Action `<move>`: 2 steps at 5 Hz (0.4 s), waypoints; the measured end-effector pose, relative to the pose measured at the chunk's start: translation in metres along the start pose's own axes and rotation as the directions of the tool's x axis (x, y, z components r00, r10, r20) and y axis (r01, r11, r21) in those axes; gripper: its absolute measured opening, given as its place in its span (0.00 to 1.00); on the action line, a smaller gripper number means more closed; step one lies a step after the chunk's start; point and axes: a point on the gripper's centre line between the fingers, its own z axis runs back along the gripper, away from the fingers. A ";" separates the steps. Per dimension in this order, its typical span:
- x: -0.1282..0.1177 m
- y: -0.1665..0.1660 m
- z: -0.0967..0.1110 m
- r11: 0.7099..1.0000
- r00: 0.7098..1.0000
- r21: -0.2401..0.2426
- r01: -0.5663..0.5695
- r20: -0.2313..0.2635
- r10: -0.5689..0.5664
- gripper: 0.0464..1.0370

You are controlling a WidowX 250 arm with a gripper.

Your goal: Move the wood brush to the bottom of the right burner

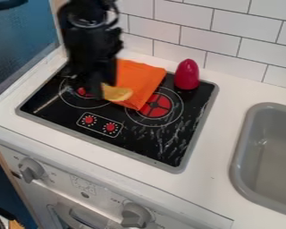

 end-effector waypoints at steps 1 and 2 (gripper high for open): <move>-0.039 -0.004 0.001 0.968 0.968 -0.006 0.250 -0.018 -0.250 0.29; -0.070 -0.004 -0.013 0.879 0.878 0.003 0.477 -0.031 -0.477 0.29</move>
